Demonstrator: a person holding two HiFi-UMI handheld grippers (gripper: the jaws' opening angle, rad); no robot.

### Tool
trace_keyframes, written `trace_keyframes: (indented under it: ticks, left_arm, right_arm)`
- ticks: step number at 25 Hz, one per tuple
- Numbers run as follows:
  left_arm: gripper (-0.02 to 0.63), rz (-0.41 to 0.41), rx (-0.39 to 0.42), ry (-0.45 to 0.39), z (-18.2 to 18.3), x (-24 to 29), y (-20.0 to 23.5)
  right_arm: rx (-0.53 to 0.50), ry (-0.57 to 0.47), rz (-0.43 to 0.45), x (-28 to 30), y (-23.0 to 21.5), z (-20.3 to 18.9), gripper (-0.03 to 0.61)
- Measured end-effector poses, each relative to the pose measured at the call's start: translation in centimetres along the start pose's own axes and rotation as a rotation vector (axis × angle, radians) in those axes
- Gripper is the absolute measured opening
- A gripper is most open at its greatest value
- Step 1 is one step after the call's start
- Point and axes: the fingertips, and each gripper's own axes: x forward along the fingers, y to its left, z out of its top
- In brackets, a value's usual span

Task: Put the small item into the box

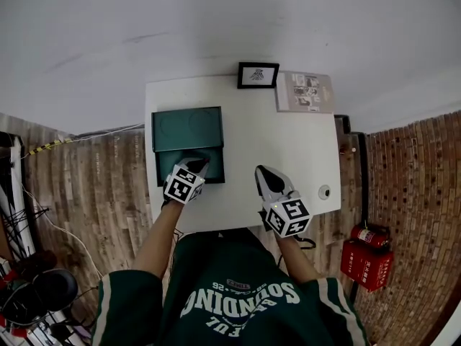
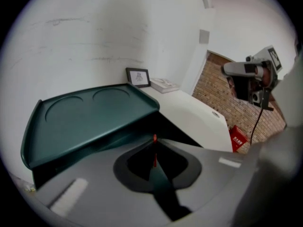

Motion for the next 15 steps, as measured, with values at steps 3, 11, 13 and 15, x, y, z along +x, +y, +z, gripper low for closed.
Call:
trace_keyframes:
  ticks: [3,11,13,15]
  left_arm:
    - [0.064,0.008,0.005,0.027,-0.7,0.1,0.3]
    - [0.064,0.052,-0.028,0.071,-1.0,0.3,0.9]
    - [0.064,0.054,-0.037,0.071,-0.7,0.0,0.8]
    - [0.064,0.051,-0.042,0.067,-0.6,0.0,0.7]
  right_arm:
    - [0.005,0.0,-0.003,-0.2,0.0,-0.1,0.002]
    - [0.005,0.004,0.002,-0.4,0.4,-0.5,0.003]
    - [0.004,0.003,0.002,-0.5,0.5,-0.5,0.002]
    - [0.002,0.003,0.002,-0.6,0.4,-0.4,0.002]
